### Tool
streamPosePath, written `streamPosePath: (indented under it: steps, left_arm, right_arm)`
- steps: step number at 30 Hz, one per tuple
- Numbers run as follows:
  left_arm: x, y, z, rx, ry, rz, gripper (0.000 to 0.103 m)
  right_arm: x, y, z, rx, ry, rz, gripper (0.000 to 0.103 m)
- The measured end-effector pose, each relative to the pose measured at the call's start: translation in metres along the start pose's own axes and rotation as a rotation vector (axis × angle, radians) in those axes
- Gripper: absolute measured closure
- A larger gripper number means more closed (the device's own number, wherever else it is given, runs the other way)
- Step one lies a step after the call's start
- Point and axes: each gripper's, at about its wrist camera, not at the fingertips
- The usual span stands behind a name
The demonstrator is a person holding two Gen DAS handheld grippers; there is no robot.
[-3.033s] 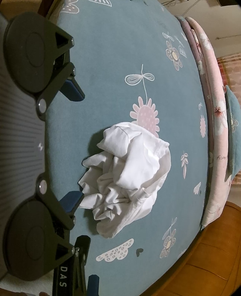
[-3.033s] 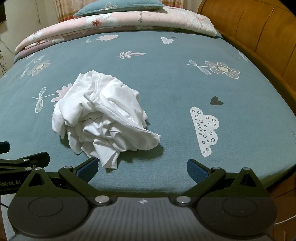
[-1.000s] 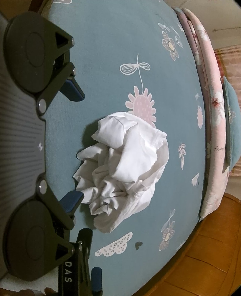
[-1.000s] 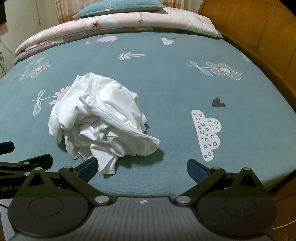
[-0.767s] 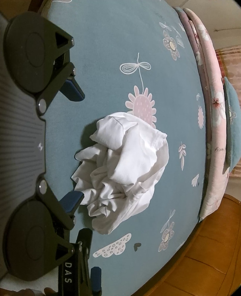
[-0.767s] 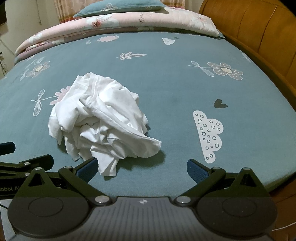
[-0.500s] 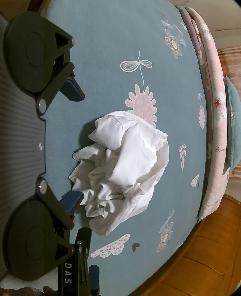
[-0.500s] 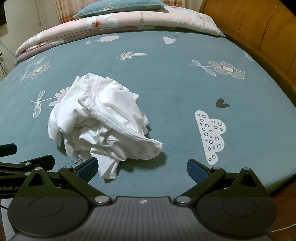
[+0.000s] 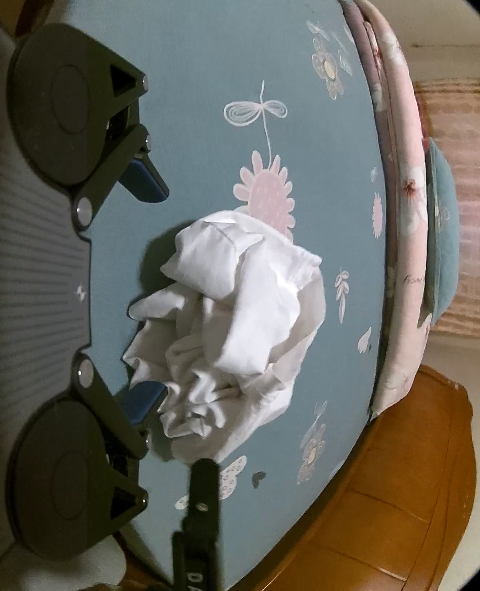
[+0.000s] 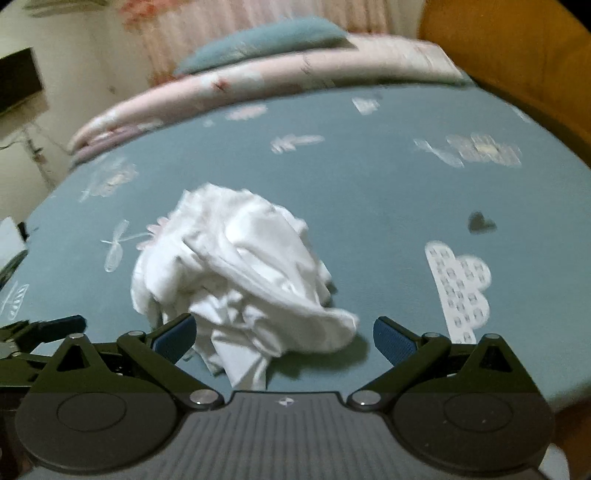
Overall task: Fold clothes
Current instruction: 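Lower the right gripper onto the white T-shirt and pinch its fabric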
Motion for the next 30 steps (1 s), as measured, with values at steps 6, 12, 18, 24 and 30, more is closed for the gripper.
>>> streamPosePath:
  steps: [6,12,18,24,30]
  left_arm:
    - [-0.001,-0.011,-0.011,-0.046,0.039,-0.035,0.001]
    - [0.009,-0.015,-0.015,-0.009,0.022,-0.061,0.001]
    - [0.011,-0.013,-0.017,0.027,-0.051,-0.014,0.001]
    - [0.015,-0.011,-0.021,0.026,-0.064,-0.023,0.003]
    - [0.015,-0.008,-0.022,-0.001,-0.069,-0.05,0.008]
  right_arm:
    - [0.003,-0.002,-0.007,0.014,0.146,0.044,0.011]
    - [0.007,-0.003,-0.018,0.017,0.261,0.066,0.011]
    - [0.004,-0.009,-0.03,0.001,0.403,0.074,0.009]
    - [0.006,-0.014,-0.034,-0.035,0.402,0.026,0.014]
    - [0.007,-0.008,-0.04,-0.057,0.415,0.03,0.015]
Point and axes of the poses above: each gripper's, at about its wrist camera, not at the fingertips, and y roughly against the way its jaws point, z to its right, x to its top, and after that the axes turned 10 degrees about -z, right-handed
